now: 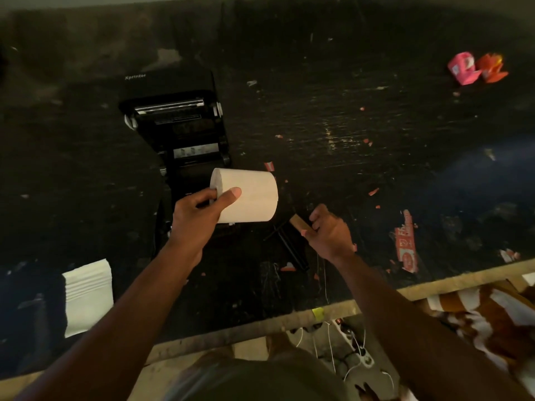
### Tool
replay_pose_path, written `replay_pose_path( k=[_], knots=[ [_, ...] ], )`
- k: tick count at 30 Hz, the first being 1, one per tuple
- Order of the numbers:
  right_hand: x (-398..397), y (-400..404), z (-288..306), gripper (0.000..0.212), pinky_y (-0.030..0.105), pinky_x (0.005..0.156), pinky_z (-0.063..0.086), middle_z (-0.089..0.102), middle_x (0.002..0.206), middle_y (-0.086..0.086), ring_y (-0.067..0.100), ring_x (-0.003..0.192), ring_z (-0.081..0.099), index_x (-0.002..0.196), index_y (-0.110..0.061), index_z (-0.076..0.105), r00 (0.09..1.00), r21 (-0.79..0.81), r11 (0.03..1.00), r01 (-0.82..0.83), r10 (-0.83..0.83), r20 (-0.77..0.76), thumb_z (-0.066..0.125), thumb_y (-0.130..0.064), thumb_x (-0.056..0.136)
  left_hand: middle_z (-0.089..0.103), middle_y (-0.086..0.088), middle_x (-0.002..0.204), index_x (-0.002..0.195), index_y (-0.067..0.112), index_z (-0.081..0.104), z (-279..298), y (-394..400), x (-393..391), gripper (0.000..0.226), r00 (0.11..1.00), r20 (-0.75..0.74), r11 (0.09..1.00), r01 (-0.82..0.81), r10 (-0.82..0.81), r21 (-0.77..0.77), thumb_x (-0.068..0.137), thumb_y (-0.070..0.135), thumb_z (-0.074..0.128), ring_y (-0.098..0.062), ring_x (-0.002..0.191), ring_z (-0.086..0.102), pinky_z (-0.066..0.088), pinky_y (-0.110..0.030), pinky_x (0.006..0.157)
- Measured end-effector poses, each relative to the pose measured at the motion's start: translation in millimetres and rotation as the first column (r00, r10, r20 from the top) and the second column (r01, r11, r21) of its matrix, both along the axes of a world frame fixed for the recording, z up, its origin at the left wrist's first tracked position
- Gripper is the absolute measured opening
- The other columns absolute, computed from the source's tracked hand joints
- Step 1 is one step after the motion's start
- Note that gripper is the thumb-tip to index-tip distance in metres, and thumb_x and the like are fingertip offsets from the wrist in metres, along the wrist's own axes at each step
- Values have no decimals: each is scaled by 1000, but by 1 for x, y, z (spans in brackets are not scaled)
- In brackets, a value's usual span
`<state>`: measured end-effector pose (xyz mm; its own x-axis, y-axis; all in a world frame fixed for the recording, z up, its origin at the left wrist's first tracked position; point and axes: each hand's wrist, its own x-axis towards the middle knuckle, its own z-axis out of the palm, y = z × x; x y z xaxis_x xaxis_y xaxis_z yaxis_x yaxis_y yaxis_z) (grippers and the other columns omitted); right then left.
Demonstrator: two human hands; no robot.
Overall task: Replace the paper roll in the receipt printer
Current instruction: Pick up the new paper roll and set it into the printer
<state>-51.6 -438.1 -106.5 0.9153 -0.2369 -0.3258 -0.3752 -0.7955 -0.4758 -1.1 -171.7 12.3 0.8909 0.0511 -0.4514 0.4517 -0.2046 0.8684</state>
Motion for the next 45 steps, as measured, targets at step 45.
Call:
replay_pose_path(
  k=[45],
  knots=[
    [-13,38,132,16,18,82,59,77,102,-9,1,98,73,109,-17,77,843,534,846,19,-301,446,73,-17,93,64,-12,134,111,19,63,8,7,-28,39,970,-230,855,-190,85,-483,77,38,72,-30,121,64,54,-48,100]
  ],
)
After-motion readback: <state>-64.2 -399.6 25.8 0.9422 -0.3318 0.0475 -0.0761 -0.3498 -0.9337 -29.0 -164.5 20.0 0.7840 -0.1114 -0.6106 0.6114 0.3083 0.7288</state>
